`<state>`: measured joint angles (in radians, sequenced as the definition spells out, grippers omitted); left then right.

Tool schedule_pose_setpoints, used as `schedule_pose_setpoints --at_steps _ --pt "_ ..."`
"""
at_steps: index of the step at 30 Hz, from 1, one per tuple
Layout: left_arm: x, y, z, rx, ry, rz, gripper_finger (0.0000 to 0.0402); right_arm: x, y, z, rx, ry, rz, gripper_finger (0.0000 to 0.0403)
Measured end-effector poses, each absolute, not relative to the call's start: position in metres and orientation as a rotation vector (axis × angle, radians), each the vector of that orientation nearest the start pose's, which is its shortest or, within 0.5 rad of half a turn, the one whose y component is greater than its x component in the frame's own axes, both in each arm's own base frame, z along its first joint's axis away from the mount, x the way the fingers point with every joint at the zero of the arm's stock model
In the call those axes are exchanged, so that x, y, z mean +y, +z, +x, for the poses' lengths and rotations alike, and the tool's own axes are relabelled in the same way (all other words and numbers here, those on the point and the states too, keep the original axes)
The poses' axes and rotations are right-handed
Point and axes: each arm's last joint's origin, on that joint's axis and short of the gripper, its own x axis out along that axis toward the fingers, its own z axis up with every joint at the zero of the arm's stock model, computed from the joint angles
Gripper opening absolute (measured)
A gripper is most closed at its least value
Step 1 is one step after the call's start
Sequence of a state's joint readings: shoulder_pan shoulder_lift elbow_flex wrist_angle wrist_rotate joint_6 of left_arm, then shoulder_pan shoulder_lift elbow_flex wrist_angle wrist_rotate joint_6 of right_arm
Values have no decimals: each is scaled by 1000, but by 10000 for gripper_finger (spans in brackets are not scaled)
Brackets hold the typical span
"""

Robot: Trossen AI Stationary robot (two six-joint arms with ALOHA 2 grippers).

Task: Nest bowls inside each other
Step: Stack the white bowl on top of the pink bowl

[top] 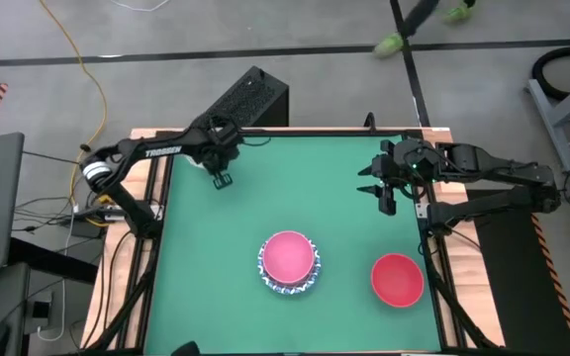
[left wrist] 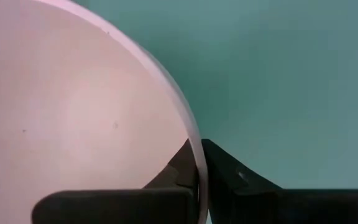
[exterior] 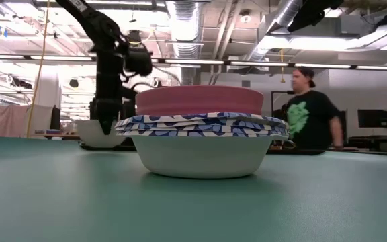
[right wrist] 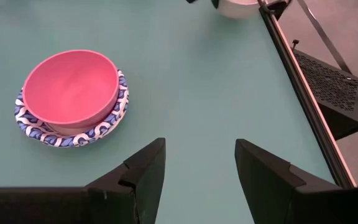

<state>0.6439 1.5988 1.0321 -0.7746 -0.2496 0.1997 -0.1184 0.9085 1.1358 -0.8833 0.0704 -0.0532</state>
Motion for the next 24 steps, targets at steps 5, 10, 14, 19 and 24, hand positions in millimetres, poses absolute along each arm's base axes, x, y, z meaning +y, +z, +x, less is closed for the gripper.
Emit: schedule_pose_setpoints --at_steps 5,10,14,19,24 --pt "147 220 235 1304 531 -59 0 -21 366 158 661 -165 -35 217" --pt "107 250 239 1162 447 0 0 -21 366 158 661 -165 -36 217" --pt "75 269 237 1063 379 34 0 -21 367 158 659 -165 -35 217" --pt "39 283 241 954 268 91 0 -21 367 158 658 -165 -36 217" --pt "7 288 249 875 143 161 0 -21 367 158 658 -166 -36 217"
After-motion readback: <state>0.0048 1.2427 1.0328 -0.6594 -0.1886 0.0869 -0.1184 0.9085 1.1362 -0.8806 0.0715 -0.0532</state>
